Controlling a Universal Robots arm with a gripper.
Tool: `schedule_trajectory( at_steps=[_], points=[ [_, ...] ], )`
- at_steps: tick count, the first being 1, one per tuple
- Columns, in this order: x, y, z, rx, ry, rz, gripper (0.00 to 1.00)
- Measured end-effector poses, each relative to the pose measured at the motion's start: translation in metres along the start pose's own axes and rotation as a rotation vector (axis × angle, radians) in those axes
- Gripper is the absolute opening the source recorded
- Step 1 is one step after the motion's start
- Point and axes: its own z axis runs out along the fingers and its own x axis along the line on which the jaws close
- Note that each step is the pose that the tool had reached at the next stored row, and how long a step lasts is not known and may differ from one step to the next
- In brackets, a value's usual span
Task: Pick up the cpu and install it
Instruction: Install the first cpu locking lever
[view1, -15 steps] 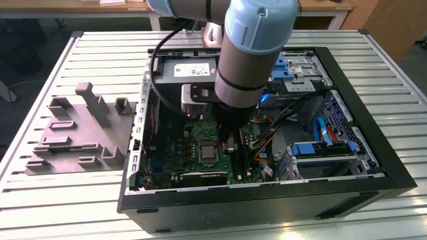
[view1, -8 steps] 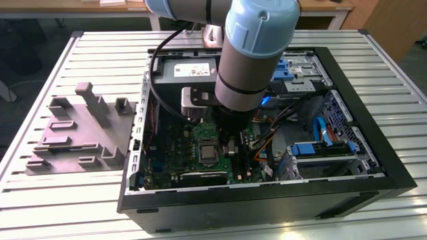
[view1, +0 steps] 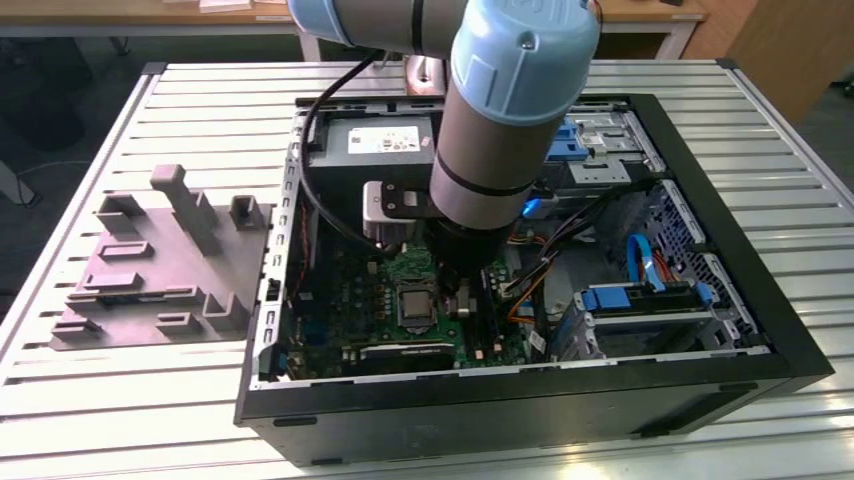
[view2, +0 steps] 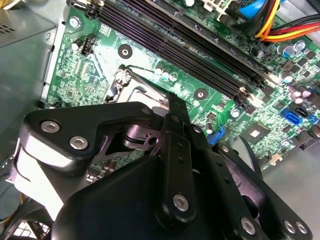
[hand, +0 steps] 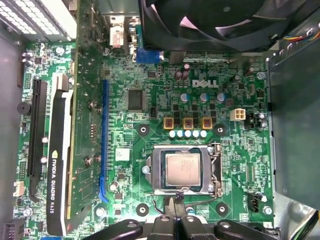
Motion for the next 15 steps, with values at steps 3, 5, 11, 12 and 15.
schedule_trajectory(
  at_steps=[3, 5, 11, 12, 15],
  points=[
    [0.0007, -0.0003, 0.0028, -0.0005, 0.0014, -0.014, 0.11],
    [0.0010, -0.0004, 0.0043, -0.0008, 0.0025, -0.026, 0.11],
    [0.0012, -0.0005, 0.0053, -0.0008, 0.0026, -0.030, 0.11],
    [0.0012, -0.0006, 0.0056, -0.0006, 0.0027, -0.030, 0.11],
    [0.0013, -0.0007, 0.0068, 0.0014, 0.0028, -0.030, 0.11]
  ],
)
